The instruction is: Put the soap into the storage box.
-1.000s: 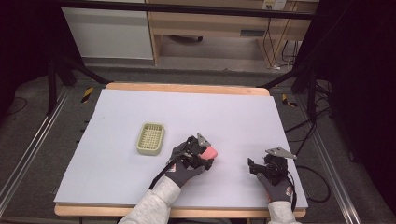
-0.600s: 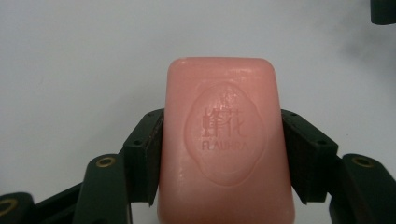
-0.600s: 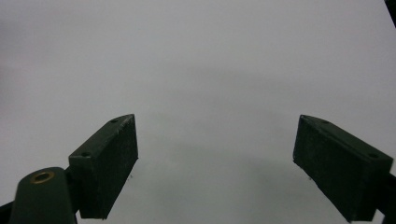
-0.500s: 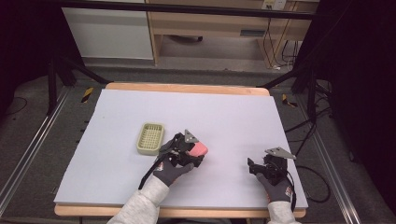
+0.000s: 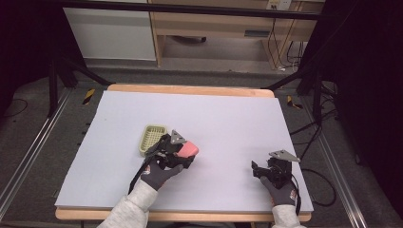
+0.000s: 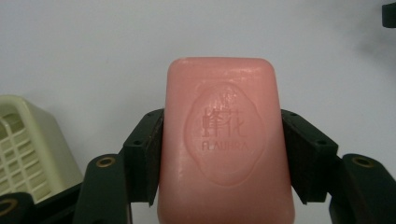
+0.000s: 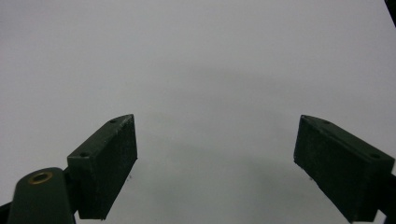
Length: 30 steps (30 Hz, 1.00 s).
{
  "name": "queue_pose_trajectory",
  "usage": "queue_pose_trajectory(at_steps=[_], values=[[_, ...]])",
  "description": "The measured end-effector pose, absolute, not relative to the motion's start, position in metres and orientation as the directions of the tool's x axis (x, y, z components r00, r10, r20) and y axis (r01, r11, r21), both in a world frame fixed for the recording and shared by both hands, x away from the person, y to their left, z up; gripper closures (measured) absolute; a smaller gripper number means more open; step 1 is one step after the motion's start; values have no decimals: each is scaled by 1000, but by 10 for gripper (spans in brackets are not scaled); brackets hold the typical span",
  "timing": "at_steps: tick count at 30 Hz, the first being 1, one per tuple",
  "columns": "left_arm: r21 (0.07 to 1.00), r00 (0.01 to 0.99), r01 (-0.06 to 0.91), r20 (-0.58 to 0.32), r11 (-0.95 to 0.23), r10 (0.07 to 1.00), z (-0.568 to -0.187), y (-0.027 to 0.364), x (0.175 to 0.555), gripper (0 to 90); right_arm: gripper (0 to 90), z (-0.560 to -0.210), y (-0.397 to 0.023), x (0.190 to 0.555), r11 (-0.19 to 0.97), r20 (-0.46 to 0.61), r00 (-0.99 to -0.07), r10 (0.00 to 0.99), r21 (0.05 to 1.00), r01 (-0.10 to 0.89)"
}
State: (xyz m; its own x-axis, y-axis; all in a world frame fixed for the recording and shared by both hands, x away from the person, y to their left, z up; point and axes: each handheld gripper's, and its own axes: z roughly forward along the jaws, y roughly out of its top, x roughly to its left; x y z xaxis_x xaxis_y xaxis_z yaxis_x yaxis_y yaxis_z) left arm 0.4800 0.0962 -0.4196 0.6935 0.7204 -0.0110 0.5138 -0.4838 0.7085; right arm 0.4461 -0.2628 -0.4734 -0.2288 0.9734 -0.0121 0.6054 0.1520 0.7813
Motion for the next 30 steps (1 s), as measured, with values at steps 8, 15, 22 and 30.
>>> queue_pose_trajectory(at_steps=[8,15,22,30], values=[[721,673,517,-9,-462,740,-416,113,481,372,134,-473,-261,445,151,-10,-230,973,783,603],[728,638,538,-23,-425,770,-415,128,487,372,132,-473,-261,444,151,-6,-236,972,787,598],[744,597,548,-30,-381,801,-409,144,492,372,120,-473,-260,444,152,-13,-230,973,788,597],[754,564,560,-42,-344,825,-405,158,499,372,119,-473,-259,444,153,-16,-229,973,789,595]])
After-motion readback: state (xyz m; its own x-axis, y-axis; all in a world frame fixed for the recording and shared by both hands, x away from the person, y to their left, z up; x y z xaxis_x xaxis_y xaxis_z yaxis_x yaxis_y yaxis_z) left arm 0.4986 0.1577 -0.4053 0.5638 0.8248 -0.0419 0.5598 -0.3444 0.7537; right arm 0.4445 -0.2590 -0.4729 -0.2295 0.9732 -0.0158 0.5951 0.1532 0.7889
